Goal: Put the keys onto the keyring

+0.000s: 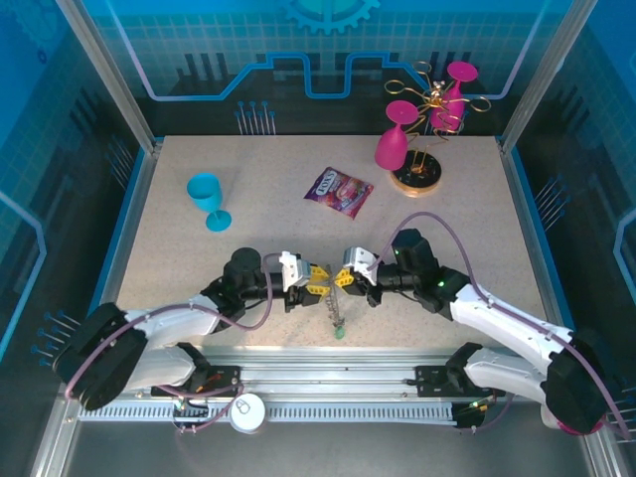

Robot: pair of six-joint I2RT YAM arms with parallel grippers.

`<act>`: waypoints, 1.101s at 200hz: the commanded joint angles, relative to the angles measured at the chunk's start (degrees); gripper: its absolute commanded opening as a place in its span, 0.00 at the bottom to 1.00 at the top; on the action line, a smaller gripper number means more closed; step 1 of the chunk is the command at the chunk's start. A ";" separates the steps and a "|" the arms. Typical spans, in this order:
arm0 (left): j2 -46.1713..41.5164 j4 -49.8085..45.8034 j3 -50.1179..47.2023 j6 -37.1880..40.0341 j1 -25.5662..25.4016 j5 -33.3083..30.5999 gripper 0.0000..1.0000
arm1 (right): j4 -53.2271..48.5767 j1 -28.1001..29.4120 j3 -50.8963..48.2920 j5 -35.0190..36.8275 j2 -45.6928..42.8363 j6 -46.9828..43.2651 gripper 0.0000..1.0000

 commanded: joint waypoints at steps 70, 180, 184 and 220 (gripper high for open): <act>-5.99 -21.93 6.08 9.76 -0.40 -2.24 0.31 | -27.31 6.25 19.34 11.74 8.33 -13.45 0.00; -3.78 -17.72 6.14 7.70 -0.37 -1.16 0.26 | -28.19 10.26 23.52 13.71 12.82 -15.18 0.00; -3.76 -17.76 6.10 7.69 -0.40 -1.12 0.25 | -28.28 10.44 23.70 13.82 12.86 -15.25 0.00; -3.71 -17.52 6.37 7.65 -0.38 -0.67 0.13 | -28.55 11.17 24.35 13.78 13.65 -15.34 0.00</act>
